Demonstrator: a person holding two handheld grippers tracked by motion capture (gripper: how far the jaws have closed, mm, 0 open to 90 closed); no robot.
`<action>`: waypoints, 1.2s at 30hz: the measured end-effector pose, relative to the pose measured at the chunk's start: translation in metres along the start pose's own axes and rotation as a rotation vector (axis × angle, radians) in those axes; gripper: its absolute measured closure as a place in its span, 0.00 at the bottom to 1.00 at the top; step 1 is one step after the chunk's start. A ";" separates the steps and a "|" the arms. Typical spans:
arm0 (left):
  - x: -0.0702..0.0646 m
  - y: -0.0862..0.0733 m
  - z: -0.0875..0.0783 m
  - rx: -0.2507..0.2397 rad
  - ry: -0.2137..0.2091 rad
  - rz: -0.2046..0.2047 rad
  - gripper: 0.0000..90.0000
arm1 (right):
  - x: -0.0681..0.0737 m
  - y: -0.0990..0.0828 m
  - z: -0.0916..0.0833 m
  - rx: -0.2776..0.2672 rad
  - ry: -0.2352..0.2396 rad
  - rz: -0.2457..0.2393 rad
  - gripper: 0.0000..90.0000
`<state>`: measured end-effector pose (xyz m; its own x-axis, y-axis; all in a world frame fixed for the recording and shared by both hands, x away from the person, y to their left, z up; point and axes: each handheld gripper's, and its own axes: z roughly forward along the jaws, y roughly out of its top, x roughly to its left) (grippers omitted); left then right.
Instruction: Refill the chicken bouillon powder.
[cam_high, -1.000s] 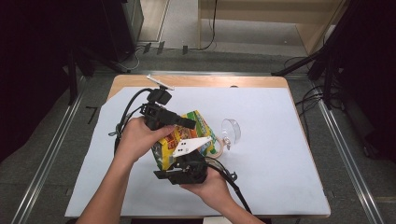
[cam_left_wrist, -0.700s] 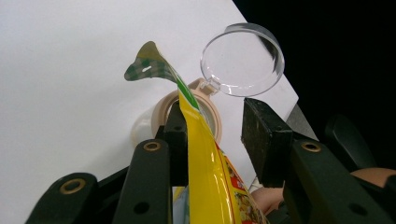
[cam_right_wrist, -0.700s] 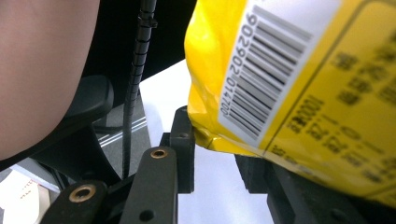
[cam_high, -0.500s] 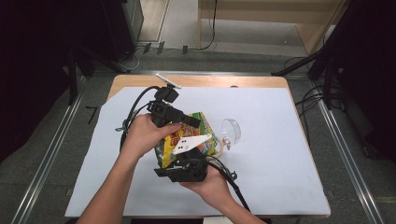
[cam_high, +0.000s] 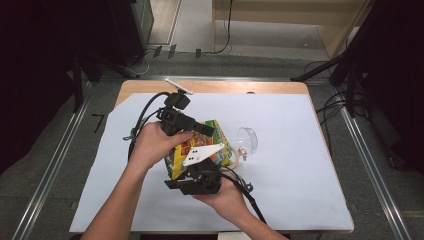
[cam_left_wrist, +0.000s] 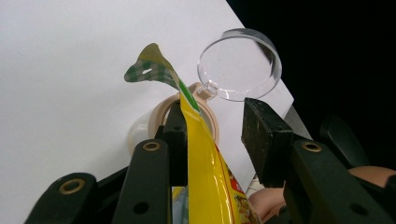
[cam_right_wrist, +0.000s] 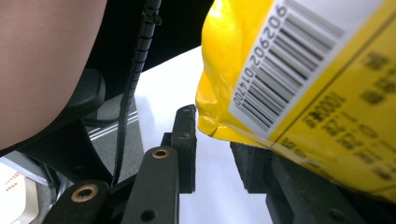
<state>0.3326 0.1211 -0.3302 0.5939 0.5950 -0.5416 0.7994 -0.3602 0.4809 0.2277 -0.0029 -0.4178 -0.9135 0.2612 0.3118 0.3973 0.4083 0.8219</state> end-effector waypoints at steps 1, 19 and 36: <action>-0.001 0.000 0.000 0.001 0.002 0.003 0.71 | 0.000 0.000 0.000 0.001 0.000 0.000 0.81; -0.004 -0.003 -0.001 -0.006 0.000 0.011 0.71 | -0.001 -0.001 0.001 -0.011 0.010 0.007 0.81; -0.004 -0.005 -0.001 -0.010 0.002 0.005 0.74 | 0.000 -0.004 0.001 -0.013 0.002 -0.002 0.81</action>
<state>0.3262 0.1217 -0.3299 0.5979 0.5946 -0.5376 0.7952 -0.3558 0.4909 0.2258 -0.0037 -0.4211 -0.9146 0.2584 0.3111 0.3942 0.3976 0.8286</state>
